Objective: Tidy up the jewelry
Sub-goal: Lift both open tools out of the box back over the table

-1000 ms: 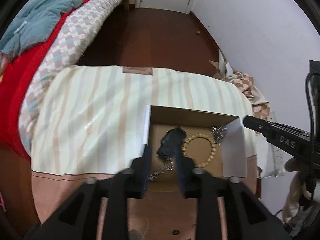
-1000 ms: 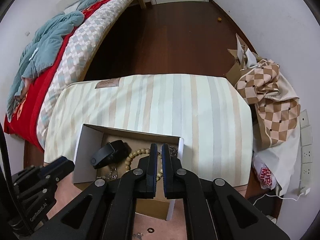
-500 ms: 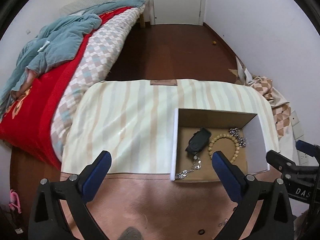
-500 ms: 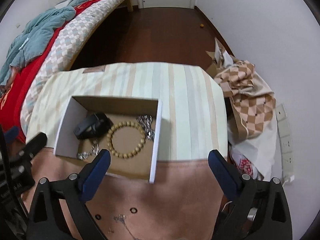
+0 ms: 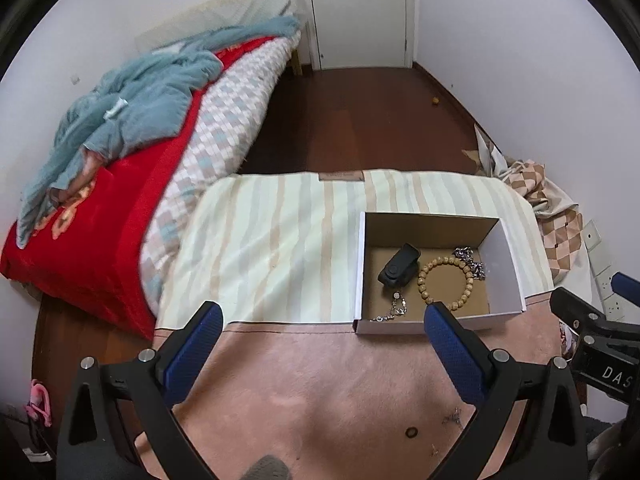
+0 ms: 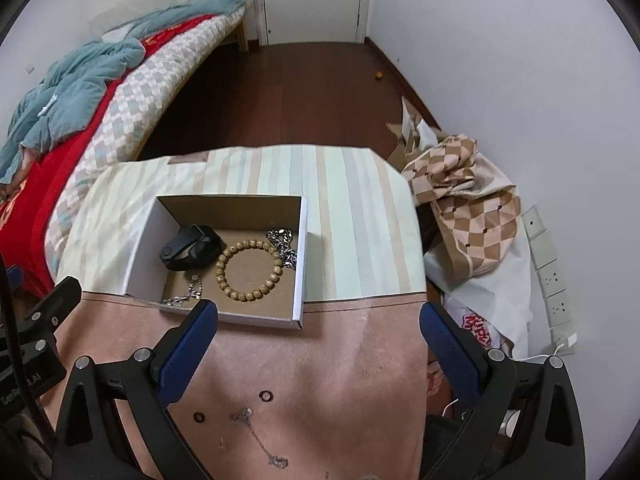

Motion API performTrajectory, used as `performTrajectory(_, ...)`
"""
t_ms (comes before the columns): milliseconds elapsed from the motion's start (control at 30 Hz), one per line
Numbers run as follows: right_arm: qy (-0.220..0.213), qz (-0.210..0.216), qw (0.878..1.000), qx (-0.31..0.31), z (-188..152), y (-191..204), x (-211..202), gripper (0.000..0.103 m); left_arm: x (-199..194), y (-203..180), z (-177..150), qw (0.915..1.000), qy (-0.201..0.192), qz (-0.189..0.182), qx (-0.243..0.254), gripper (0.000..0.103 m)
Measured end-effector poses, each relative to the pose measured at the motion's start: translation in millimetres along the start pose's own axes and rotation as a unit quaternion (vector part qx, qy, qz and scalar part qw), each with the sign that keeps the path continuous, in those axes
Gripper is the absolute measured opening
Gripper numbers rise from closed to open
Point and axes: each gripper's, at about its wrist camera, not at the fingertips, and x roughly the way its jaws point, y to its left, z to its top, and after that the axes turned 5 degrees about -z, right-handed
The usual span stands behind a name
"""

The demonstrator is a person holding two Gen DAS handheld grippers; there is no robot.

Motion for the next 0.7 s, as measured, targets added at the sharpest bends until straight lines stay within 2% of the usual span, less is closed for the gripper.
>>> performTrajectory(200, -0.034, -0.003, 0.999, 0.001, -16, -3, -42, 0.102, -39, 4, -14, 0.9995, -0.029, 0.005, -0.005, 0.103)
performTrajectory(433, -0.072, -0.006, 0.997, 0.001, -33, -4, -87, 0.102, -75, 4, -28, 0.9987, -0.050, -0.005, -0.004, 0.103)
performTrajectory(600, -0.082, 0.000, 0.997, 0.002, -43, -4, -106, 0.102, -92, 3, -34, 0.9980, -0.060, -0.015, -0.008, 0.103)
performTrajectory(700, -0.074, 0.005, 0.997, 0.005, -52, -5, -104, 0.102, -92, 4, -41, 0.9982, -0.058, -0.016, -0.011, 0.103)
